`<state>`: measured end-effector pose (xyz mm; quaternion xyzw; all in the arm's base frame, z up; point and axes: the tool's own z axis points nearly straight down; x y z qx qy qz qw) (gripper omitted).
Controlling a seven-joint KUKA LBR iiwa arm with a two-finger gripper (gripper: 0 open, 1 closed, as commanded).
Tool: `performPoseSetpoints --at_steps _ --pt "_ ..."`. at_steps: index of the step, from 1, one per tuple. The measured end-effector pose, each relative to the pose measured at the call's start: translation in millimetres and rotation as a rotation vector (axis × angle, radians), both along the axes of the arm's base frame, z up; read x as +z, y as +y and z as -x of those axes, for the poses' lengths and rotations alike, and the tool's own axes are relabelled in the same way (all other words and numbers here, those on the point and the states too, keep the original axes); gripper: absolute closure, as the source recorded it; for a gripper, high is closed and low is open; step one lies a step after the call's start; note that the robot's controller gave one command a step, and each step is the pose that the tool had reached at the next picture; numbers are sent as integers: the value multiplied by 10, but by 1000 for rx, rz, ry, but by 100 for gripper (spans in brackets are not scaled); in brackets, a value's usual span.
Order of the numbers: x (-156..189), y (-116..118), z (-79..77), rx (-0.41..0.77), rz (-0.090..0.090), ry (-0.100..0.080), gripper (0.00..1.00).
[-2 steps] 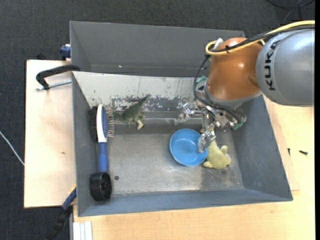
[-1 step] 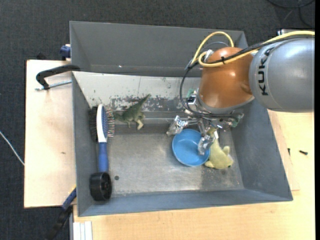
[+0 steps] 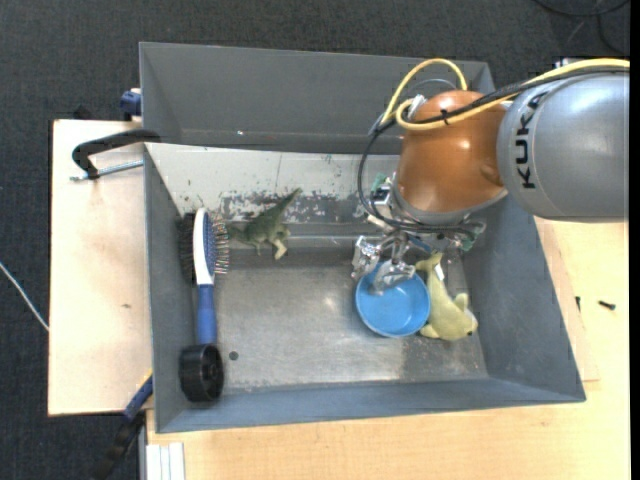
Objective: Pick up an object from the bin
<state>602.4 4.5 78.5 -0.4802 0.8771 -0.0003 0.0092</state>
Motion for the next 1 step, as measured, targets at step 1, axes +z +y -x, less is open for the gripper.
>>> performPoseSetpoints --at_steps 1 --pt "1317 -186 318 -31 7 3 100"
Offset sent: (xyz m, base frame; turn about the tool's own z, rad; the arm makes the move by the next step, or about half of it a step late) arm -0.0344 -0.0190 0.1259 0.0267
